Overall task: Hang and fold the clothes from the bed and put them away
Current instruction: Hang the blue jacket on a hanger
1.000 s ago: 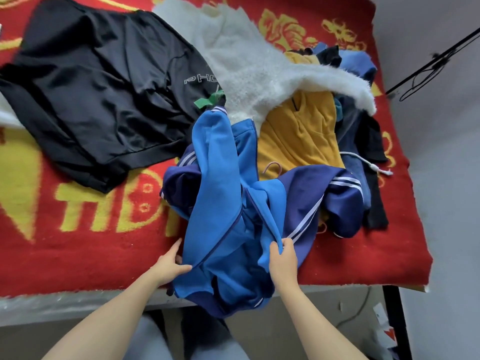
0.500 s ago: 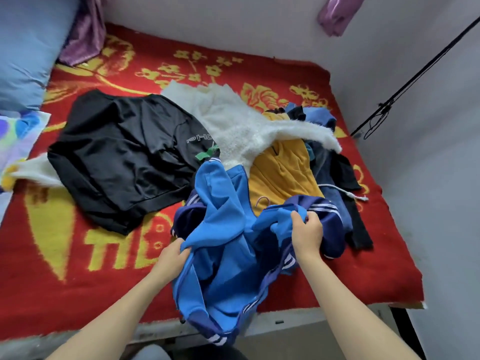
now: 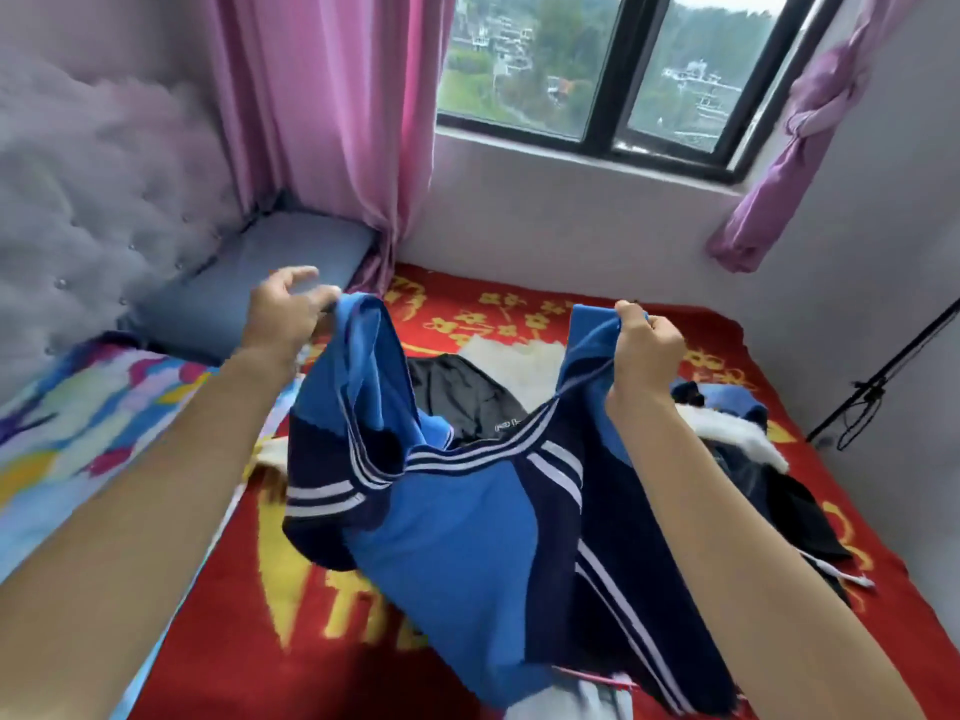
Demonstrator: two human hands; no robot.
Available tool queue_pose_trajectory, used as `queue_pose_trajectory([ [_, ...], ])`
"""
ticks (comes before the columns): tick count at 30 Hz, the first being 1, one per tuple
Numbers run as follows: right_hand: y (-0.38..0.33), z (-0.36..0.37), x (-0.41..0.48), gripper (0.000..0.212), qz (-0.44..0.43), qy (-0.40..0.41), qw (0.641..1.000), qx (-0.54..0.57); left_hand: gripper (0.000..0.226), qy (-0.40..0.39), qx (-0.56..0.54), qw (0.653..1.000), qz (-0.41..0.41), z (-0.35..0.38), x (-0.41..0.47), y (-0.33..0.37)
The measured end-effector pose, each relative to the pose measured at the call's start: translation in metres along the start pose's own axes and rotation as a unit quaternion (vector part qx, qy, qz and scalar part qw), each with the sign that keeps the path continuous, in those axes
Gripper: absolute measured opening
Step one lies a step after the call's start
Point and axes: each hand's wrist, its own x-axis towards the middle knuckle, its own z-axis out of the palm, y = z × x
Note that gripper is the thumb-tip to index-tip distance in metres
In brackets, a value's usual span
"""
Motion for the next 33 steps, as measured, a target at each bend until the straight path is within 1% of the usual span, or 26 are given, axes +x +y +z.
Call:
queue_pose_trajectory([
  [1, -0.002, 0.011, -0.006, 0.030, 0.032, -0.015, 0.999, 0.027, 0.042, -0.024, 0.012, 1.000, 0.010, -0.005, 0.000, 0.003],
  [2, -0.003, 0.025, -0.014, 0.026, 0.070, -0.036, 0.996, 0.052, 0.047, -0.045, 0.084, 0.995, 0.029, -0.014, -0.004, 0.002],
  [3, -0.002, 0.037, -0.021, 0.023, 0.108, -0.053, 0.990, 0.072, 0.048, -0.065, 0.168, 0.982, 0.055, -0.020, -0.010, -0.004],
  [4, 0.001, 0.045, -0.026, 0.021, 0.142, -0.058, 0.984, 0.087, 0.045, -0.094, 0.222, 0.968, 0.074, -0.018, -0.019, -0.013],
  [6, 0.010, 0.066, -0.044, 0.019, 0.203, -0.078, 0.971, 0.101, 0.025, -0.143, 0.217, 0.964, 0.061, -0.027, -0.041, -0.036],
  [7, 0.018, 0.074, -0.052, 0.019, 0.229, -0.085, 0.964, 0.104, 0.014, -0.157, 0.198, 0.967, 0.031, -0.028, -0.052, -0.049],
  [8, 0.027, 0.080, -0.060, 0.019, 0.253, -0.091, 0.958, 0.104, 0.024, -0.153, 0.181, 0.971, -0.005, -0.029, -0.062, -0.061],
  [9, 0.035, 0.085, -0.067, 0.018, 0.276, -0.099, 0.951, 0.100, 0.040, -0.141, 0.168, 0.974, -0.054, -0.029, -0.070, -0.075],
  [10, 0.044, 0.092, -0.076, 0.018, 0.298, -0.112, 0.943, 0.091, 0.051, -0.128, 0.152, 0.972, -0.121, -0.031, -0.079, -0.088],
  [11, 0.051, 0.096, -0.084, 0.019, 0.319, -0.120, 0.936, 0.086, 0.057, -0.125, 0.134, 0.965, -0.186, -0.030, -0.087, -0.100],
  [13, 0.063, 0.104, -0.097, 0.020, 0.351, -0.127, 0.924, 0.089, 0.058, -0.131, 0.074, 0.943, -0.297, -0.025, -0.100, -0.121],
  [14, 0.067, 0.108, -0.102, 0.019, 0.362, -0.131, 0.918, 0.090, 0.055, -0.119, 0.044, 0.937, -0.326, -0.021, -0.104, -0.130],
  [15, 0.070, 0.112, -0.108, 0.017, 0.372, -0.139, 0.914, 0.086, 0.049, -0.093, 0.021, 0.938, -0.334, -0.019, -0.106, -0.138],
  [16, 0.072, 0.114, -0.111, 0.016, 0.378, -0.148, 0.910, 0.083, 0.045, -0.068, 0.027, 0.943, -0.323, -0.017, -0.104, -0.145],
  [17, 0.073, 0.115, -0.114, 0.014, 0.383, -0.158, 0.906, 0.082, 0.052, -0.049, 0.065, 0.948, -0.307, -0.016, -0.103, -0.152],
  [19, 0.074, 0.116, -0.117, 0.012, 0.391, -0.174, 0.900, 0.086, 0.081, -0.008, 0.171, 0.939, -0.299, -0.018, -0.101, -0.163],
  [20, 0.074, 0.116, -0.118, 0.012, 0.395, -0.180, 0.896, 0.088, 0.087, 0.013, 0.196, 0.932, -0.305, -0.019, -0.101, -0.165],
  [21, 0.073, 0.116, -0.118, 0.012, 0.398, -0.186, 0.894, 0.091, 0.084, 0.018, 0.188, 0.932, -0.310, -0.019, -0.101, -0.165],
  [22, 0.073, 0.116, -0.118, 0.012, 0.400, -0.191, 0.891, 0.092, 0.071, 0.017, 0.143, 0.944, -0.298, -0.018, -0.101, -0.165],
  [23, 0.073, 0.117, -0.118, 0.012, 0.400, -0.195, 0.891, 0.093, 0.045, 0.017, 0.090, 0.958, -0.273, -0.018, -0.101, -0.164],
  [24, 0.073, 0.118, -0.116, 0.013, 0.396, -0.196, 0.892, 0.096, 0.021, 0.015, 0.069, 0.966, -0.247, -0.018, -0.101, -0.164],
  [26, 0.074, 0.121, -0.108, 0.013, 0.381, -0.188, 0.900, 0.098, 0.044, 0.026, 0.086, 0.975, -0.204, -0.021, -0.097, -0.167],
  [27, 0.076, 0.122, -0.103, 0.014, 0.371, -0.180, 0.906, 0.100, 0.045, 0.026, 0.086, 0.977, -0.195, -0.027, -0.096, -0.166],
  [29, 0.087, 0.120, -0.089, 0.013, 0.358, -0.166, 0.914, 0.096, 0.029, 0.022, 0.076, 0.982, -0.174, -0.038, -0.094, -0.163],
  [31, 0.103, 0.115, -0.077, 0.008, 0.354, -0.161, 0.920, 0.057, 0.015, 0.017, 0.085, 0.985, -0.150, -0.056, -0.090, -0.161],
  [33, 0.120, 0.110, -0.067, 0.026, 0.350, -0.158, 0.923, -0.001, 0.013, 0.025, 0.116, 0.984, -0.131, -0.078, -0.089, -0.159],
])
